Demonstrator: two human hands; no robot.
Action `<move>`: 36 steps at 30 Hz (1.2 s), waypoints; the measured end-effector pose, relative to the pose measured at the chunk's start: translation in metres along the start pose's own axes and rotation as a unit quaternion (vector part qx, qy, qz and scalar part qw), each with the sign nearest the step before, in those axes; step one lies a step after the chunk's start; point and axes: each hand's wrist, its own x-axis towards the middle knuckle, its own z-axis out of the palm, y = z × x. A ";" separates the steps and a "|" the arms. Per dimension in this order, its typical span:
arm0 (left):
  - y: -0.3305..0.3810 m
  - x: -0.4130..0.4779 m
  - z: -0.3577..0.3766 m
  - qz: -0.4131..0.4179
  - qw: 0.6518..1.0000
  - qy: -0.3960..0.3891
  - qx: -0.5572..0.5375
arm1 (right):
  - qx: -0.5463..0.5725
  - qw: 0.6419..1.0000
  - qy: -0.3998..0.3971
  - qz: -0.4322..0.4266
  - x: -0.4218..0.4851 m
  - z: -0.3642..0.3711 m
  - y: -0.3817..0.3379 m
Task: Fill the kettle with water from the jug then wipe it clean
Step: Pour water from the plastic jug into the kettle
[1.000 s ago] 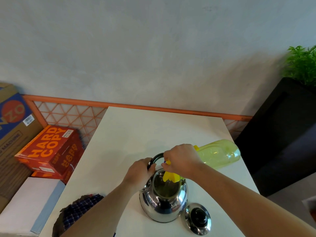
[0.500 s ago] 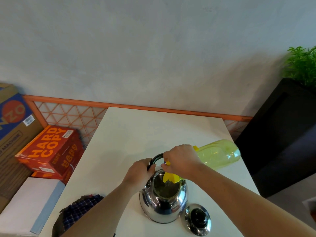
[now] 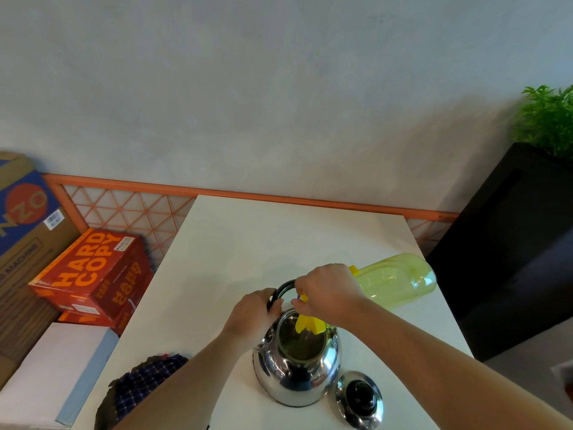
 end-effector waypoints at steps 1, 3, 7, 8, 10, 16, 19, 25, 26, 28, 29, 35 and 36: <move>0.000 0.000 0.000 0.001 1.000 0.001 0.003 | -0.001 1.000 -0.002 -0.002 0.000 0.000 0.000; 0.000 0.000 0.000 0.001 1.000 0.002 0.005 | -0.003 1.000 -0.004 -0.004 0.000 0.000 0.000; 0.000 0.000 0.000 -0.001 1.000 0.002 -0.002 | -0.002 1.000 -0.005 -0.004 -0.001 -0.001 0.000; 0.000 0.000 0.000 0.000 1.000 0.003 -0.002 | -0.002 1.000 -0.005 -0.004 0.000 -0.002 0.000; 0.000 0.000 0.000 0.003 1.000 0.003 0.000 | -0.001 1.000 -0.007 -0.003 0.000 -0.002 -0.001; 0.001 -0.001 -0.001 0.002 1.000 0.001 0.000 | -0.004 1.000 -0.006 -0.003 -0.001 -0.002 -0.001; 0.001 -0.001 -0.001 0.002 1.000 0.002 0.002 | -0.007 1.000 -0.006 -0.004 -0.001 -0.002 -0.001; 0.002 -0.001 -0.001 0.001 1.000 0.001 0.001 | -0.013 1.000 -0.008 -0.005 0.000 -0.003 -0.002; 0.002 -0.001 -0.001 0.000 1.000 0.001 0.001 | -0.012 1.000 -0.009 -0.006 0.000 -0.002 -0.002; 0.002 -0.001 -0.001 -0.001 1.000 -0.001 0.000 | -0.011 1.000 -0.008 -0.007 0.000 -0.002 -0.002; 0.002 -0.001 -0.001 -0.002 1.000 -0.002 -0.001 | -0.012 1.000 -0.008 -0.008 0.000 -0.002 -0.002; 0.002 -0.001 -0.001 0.000 1.000 -0.001 0.001 | -0.015 1.000 -0.007 -0.006 0.001 -0.002 -0.002; 0.002 -0.002 -0.001 -0.001 1.000 -0.001 -0.001 | -0.015 1.000 -0.007 -0.005 0.001 -0.002 -0.002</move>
